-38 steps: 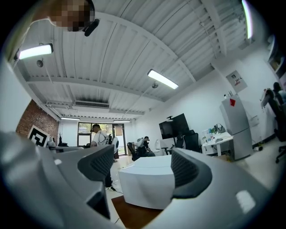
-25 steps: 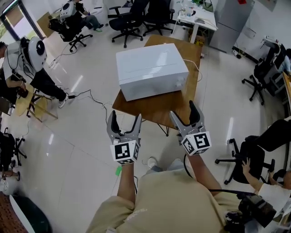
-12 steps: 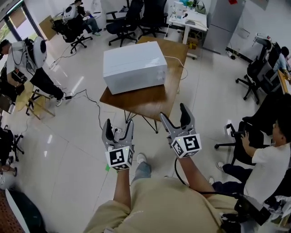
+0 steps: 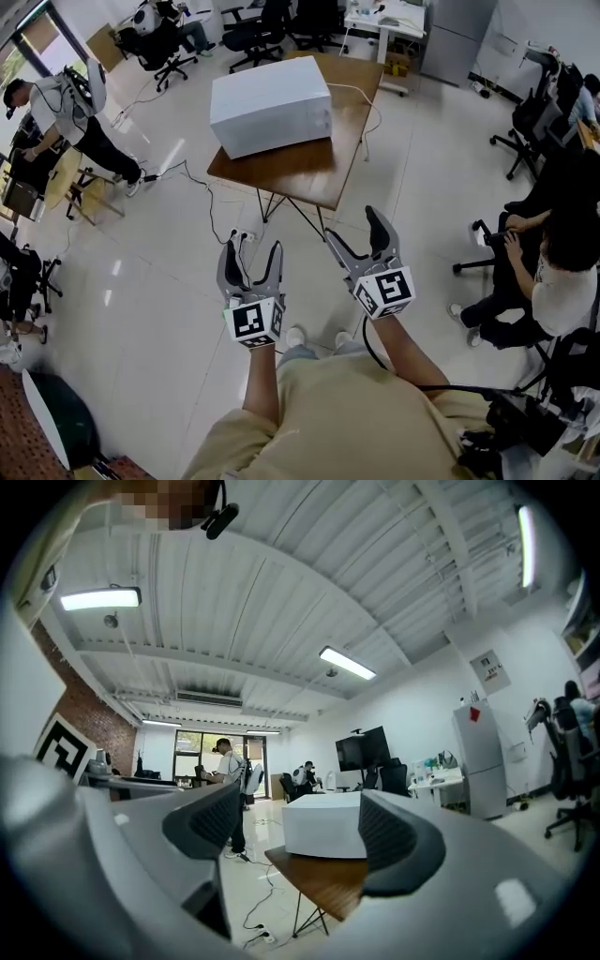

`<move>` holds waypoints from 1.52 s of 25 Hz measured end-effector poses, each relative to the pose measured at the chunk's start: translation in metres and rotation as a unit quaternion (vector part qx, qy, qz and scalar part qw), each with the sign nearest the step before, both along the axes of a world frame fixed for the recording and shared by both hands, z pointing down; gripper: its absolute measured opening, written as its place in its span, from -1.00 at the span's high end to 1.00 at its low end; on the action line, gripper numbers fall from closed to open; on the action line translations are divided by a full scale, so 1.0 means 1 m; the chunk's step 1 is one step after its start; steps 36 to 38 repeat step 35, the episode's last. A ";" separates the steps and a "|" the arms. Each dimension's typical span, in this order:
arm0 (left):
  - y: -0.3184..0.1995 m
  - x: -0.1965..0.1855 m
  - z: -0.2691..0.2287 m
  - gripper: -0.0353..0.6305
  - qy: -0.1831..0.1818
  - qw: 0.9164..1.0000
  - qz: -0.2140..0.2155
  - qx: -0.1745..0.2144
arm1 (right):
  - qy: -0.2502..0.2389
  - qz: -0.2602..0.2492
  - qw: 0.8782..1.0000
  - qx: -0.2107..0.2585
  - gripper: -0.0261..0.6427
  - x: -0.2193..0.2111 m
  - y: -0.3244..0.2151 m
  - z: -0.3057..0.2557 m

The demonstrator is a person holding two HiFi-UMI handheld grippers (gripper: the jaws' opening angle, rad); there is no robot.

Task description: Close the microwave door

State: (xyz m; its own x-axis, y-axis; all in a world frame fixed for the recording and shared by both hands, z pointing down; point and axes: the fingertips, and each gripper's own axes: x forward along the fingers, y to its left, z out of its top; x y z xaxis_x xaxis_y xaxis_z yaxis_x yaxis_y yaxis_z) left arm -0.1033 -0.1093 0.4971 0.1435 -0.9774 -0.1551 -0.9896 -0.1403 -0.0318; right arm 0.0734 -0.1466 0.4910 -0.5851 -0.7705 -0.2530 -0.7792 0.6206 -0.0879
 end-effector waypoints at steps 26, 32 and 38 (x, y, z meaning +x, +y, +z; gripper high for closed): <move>0.116 -0.108 0.003 -0.20 -0.003 1.000 0.020 0.018 | 0.064 0.049 0.997 0.024 -0.22 -0.090 0.114 0.001; 0.110 -0.099 -0.014 -0.20 0.001 1.000 0.023 0.013 | 0.060 0.038 0.997 0.026 -0.22 -0.088 0.109 -0.018; 0.122 -0.106 -0.014 -0.19 0.002 1.000 0.023 0.013 | 0.059 0.036 0.997 0.030 -0.22 -0.096 0.122 -0.022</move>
